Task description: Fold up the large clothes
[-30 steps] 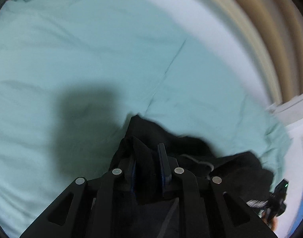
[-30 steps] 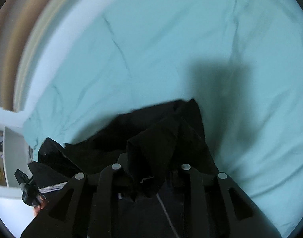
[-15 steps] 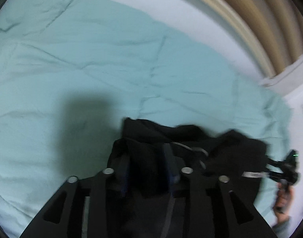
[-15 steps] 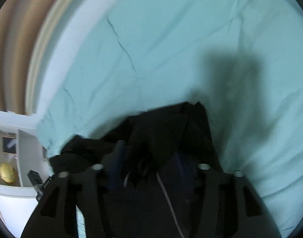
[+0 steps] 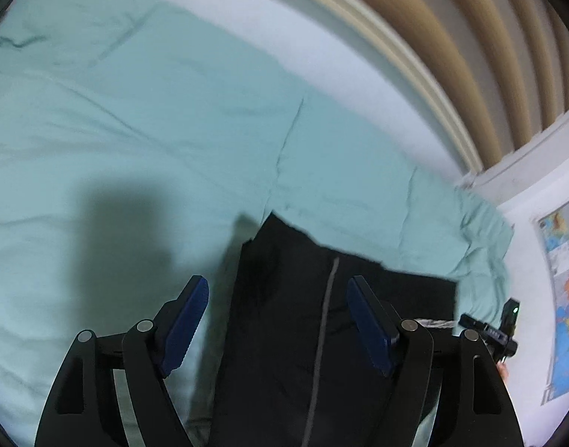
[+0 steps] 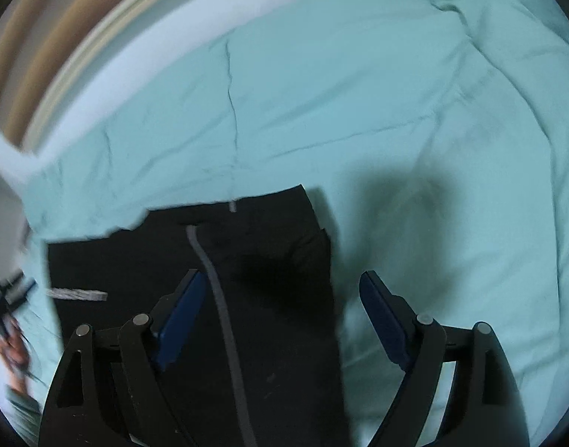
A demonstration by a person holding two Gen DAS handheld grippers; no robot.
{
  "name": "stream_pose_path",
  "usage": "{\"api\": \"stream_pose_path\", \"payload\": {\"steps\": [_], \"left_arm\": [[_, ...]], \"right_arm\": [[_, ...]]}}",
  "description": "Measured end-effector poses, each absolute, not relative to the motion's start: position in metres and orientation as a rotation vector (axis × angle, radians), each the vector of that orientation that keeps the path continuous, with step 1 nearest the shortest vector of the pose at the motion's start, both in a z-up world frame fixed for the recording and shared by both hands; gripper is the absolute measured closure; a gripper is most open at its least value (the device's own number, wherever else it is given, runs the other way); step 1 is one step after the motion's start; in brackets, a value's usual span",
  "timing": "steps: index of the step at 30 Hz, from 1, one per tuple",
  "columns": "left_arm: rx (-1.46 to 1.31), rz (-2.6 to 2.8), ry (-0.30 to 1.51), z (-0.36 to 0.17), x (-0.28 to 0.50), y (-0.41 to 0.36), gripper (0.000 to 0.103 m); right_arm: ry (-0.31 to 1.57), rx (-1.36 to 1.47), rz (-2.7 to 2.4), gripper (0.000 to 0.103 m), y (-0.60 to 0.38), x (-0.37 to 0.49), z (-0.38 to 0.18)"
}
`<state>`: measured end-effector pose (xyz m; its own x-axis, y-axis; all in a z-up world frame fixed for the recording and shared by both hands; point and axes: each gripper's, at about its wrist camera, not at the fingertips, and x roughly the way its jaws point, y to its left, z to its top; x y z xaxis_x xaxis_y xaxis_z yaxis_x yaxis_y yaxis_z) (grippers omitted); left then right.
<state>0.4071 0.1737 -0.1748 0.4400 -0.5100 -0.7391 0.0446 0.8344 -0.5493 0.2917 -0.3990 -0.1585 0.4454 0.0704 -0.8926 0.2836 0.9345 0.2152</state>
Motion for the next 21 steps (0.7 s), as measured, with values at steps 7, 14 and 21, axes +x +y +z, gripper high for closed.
{"api": "stream_pose_path", "payload": {"steps": [7,14,21], "left_arm": [[-0.488,-0.431,1.153,-0.219,0.443,0.148,0.025],[-0.443,-0.457,1.167,-0.238,0.459,0.116,0.041],[-0.387,-0.355,1.051,-0.206,0.43,0.131,0.089]], "right_arm": [[1.123,0.312,-0.072,0.016,-0.411,0.31,-0.19],[1.119,0.313,-0.044,0.02,-0.414,0.33,-0.203],[1.078,0.251,-0.037,0.088,-0.391,0.323,-0.187]]}}
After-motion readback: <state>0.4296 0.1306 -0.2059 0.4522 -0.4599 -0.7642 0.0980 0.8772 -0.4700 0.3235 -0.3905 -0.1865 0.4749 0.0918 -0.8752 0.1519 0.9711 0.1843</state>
